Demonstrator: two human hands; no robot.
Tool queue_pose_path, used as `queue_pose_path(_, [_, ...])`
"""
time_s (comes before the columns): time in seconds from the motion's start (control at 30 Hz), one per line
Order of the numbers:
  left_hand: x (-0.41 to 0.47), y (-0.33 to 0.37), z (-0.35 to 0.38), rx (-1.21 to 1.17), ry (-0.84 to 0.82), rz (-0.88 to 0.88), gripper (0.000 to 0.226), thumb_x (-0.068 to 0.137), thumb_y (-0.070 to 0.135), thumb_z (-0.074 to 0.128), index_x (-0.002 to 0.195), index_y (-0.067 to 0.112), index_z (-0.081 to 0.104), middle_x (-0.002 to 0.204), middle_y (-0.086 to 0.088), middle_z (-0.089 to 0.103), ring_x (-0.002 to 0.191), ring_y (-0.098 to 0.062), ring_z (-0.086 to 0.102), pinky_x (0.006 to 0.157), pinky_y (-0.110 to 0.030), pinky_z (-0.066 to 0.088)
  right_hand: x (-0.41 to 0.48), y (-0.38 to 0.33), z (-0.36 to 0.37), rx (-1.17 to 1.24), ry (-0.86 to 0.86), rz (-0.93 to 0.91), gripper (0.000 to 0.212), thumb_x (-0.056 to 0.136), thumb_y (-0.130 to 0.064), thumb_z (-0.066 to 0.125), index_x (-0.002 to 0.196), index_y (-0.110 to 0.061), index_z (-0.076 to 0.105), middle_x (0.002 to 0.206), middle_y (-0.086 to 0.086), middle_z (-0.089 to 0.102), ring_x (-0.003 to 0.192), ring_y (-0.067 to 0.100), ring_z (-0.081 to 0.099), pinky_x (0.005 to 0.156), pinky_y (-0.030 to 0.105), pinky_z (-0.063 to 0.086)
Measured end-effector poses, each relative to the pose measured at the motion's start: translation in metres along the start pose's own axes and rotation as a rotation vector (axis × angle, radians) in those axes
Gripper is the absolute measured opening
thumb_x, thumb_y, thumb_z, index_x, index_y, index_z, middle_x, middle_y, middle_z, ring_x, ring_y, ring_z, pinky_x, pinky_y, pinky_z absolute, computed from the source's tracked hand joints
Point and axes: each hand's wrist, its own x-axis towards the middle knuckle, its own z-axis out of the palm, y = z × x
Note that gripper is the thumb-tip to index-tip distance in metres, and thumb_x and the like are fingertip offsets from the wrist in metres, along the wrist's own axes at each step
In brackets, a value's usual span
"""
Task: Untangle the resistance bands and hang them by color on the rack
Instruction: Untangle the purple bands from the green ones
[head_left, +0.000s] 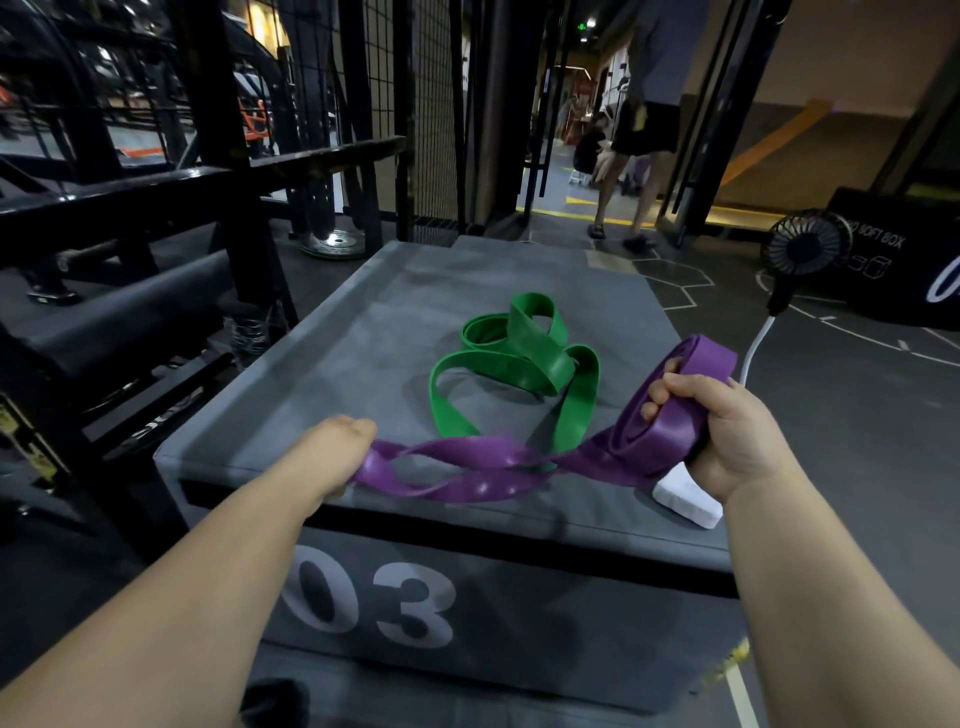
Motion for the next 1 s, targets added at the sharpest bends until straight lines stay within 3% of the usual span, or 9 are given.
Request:
queue_pose_path(0.1, [-0.005, -0.003, 0.002, -0.128, -0.069, -0.015, 0.022, 0.093, 0.027, 0.047, 0.078, 0.011, 0.05, 0.062, -0.01, 0.043, 0.047, -0.018, 0.033, 0.048, -0.024, 0.023, 0.0, -0.001, -0.001, 0.025, 0.003, -0.007, 0.013, 0.087, 0.002, 0.05, 0.083, -0.01, 0.053, 0.061, 0.006, 0.056, 0.055, 0.02, 0.056, 0.058, 0.027, 0.052])
queue_pose_path(0.23, [-0.012, 0.002, 0.004, -0.257, -0.208, -0.055, 0.034, 0.089, 0.049, 0.061, 0.084, 0.017, 0.052, 0.059, 0.001, 0.044, 0.047, -0.011, 0.034, 0.043, -0.018, 0.03, 0.0, -0.002, 0.0, 0.025, -0.003, -0.005, 0.013, 0.087, 0.002, 0.049, 0.084, -0.01, 0.052, 0.06, 0.005, 0.056, 0.054, 0.019, 0.056, 0.058, 0.026, 0.053])
queue_pose_path(0.33, [-0.015, 0.003, 0.005, -0.448, -0.293, -0.102, 0.021, 0.087, 0.032, 0.068, 0.086, 0.018, 0.053, 0.062, 0.002, 0.06, 0.052, -0.01, 0.053, 0.051, -0.022, 0.046, -0.001, 0.002, 0.003, 0.001, -0.006, 0.008, 0.013, 0.087, 0.004, 0.05, 0.084, -0.009, 0.052, 0.06, 0.005, 0.057, 0.054, 0.02, 0.057, 0.057, 0.026, 0.053])
queue_pose_path(0.43, [-0.012, 0.001, 0.007, -0.58, -0.345, -0.099, 0.019, 0.086, 0.009, 0.068, 0.101, 0.012, 0.057, 0.079, -0.006, 0.069, 0.066, -0.016, 0.063, 0.065, -0.03, 0.053, -0.002, 0.006, 0.007, -0.023, -0.026, 0.022, 0.013, 0.086, 0.004, 0.051, 0.084, -0.009, 0.052, 0.061, 0.006, 0.057, 0.055, 0.02, 0.056, 0.057, 0.028, 0.053])
queue_pose_path(0.5, [-0.011, 0.0, 0.008, -0.646, -0.306, -0.085, 0.026, 0.085, 0.0, 0.066, 0.107, 0.008, 0.056, 0.087, -0.011, 0.069, 0.067, -0.017, 0.066, 0.063, -0.029, 0.055, -0.003, 0.007, 0.01, -0.037, -0.034, 0.028, 0.014, 0.087, 0.006, 0.051, 0.083, -0.008, 0.052, 0.061, 0.007, 0.057, 0.055, 0.02, 0.055, 0.057, 0.028, 0.053])
queue_pose_path(0.67, [-0.006, -0.001, 0.016, -0.675, -0.106, -0.054, 0.029, 0.08, -0.007, 0.068, 0.1, 0.01, 0.058, 0.079, -0.007, 0.065, 0.059, -0.014, 0.062, 0.056, -0.023, 0.049, -0.006, 0.009, 0.016, -0.028, -0.046, 0.042, 0.016, 0.087, 0.008, 0.049, 0.081, -0.007, 0.052, 0.059, 0.007, 0.057, 0.053, 0.02, 0.055, 0.055, 0.027, 0.053])
queue_pose_path(0.83, [-0.006, 0.002, 0.02, -0.479, 0.034, 0.05, 0.02, 0.088, 0.007, 0.065, 0.094, 0.021, 0.052, 0.068, -0.004, 0.059, 0.037, -0.004, 0.051, 0.041, -0.018, 0.036, -0.004, 0.009, 0.013, -0.015, -0.063, 0.039, 0.014, 0.086, 0.006, 0.049, 0.083, -0.007, 0.052, 0.061, 0.008, 0.056, 0.054, 0.021, 0.055, 0.056, 0.028, 0.053])
queue_pose_path(0.9, [-0.006, 0.005, 0.019, -0.531, 0.04, 0.034, 0.021, 0.09, 0.013, 0.064, 0.098, 0.025, 0.049, 0.062, -0.003, 0.063, 0.043, -0.007, 0.056, 0.049, -0.022, 0.041, -0.004, 0.01, 0.011, -0.017, -0.067, 0.035, 0.013, 0.084, 0.005, 0.051, 0.083, -0.007, 0.052, 0.061, 0.007, 0.056, 0.055, 0.021, 0.055, 0.057, 0.028, 0.053])
queue_pose_path(1.0, [-0.008, 0.009, 0.014, -0.762, -0.03, -0.029, 0.018, 0.09, 0.018, 0.066, 0.098, 0.022, 0.051, 0.07, -0.004, 0.063, 0.06, -0.014, 0.057, 0.061, -0.026, 0.052, -0.003, 0.01, 0.01, -0.009, -0.08, 0.032, 0.014, 0.073, -0.002, 0.058, 0.084, -0.008, 0.053, 0.061, 0.007, 0.057, 0.055, 0.021, 0.055, 0.057, 0.028, 0.053])
